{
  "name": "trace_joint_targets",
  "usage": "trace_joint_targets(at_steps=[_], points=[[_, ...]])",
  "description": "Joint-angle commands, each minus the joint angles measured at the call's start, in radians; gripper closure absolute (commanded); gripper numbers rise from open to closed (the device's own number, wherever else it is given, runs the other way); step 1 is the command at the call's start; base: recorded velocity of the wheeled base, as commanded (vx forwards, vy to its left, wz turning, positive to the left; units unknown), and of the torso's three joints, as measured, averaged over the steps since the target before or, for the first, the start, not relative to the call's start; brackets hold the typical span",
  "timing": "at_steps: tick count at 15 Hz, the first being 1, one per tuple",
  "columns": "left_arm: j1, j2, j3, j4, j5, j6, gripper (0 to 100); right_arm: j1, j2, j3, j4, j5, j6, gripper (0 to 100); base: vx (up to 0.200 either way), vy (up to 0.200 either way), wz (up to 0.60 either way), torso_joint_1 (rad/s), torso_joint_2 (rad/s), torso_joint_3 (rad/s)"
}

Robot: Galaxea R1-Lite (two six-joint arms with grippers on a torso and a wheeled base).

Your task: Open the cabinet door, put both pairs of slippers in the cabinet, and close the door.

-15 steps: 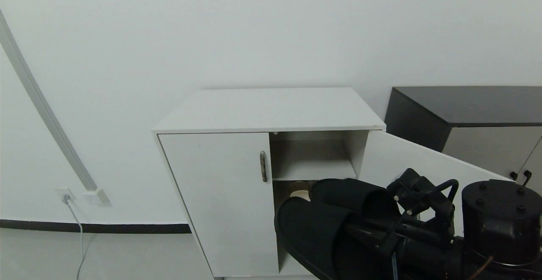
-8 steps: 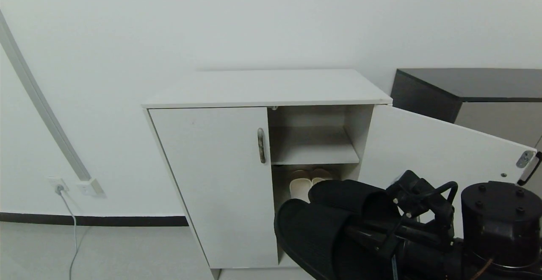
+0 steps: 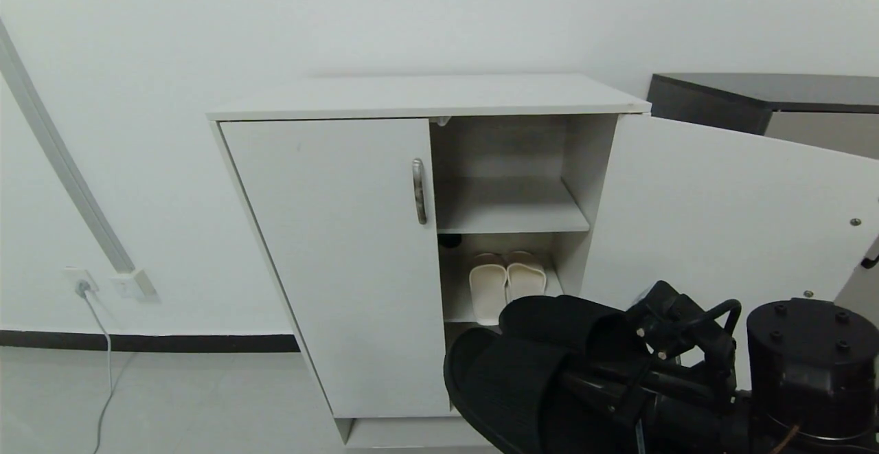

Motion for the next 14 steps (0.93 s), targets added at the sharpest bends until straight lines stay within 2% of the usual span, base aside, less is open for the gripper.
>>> trace_joint_targets(at_steps=[1, 12, 14], points=[[0.0, 0.0, 0.0, -0.001, 0.0, 0.0, 100, 0.001, -0.001, 0.0, -0.001, -0.001, 0.0, 100, 0.0, 0.0, 0.0, 0.007, 0.34, 0.3], [0.0, 0.0, 0.0, -0.001, -0.001, 0.003, 100, 0.001, 0.04, 0.02, -0.049, -0.014, -0.04, 100, 0.0, 0.0, 0.0, 0.0, 0.01, 0.002], [0.0, 0.0, 0.0, -0.001, -0.003, 0.003, 100, 0.016, 0.132, -0.041, -0.073, -0.117, -0.01, 100, 0.0, 0.0, 0.0, 0.0, 0.0, 0.0]])
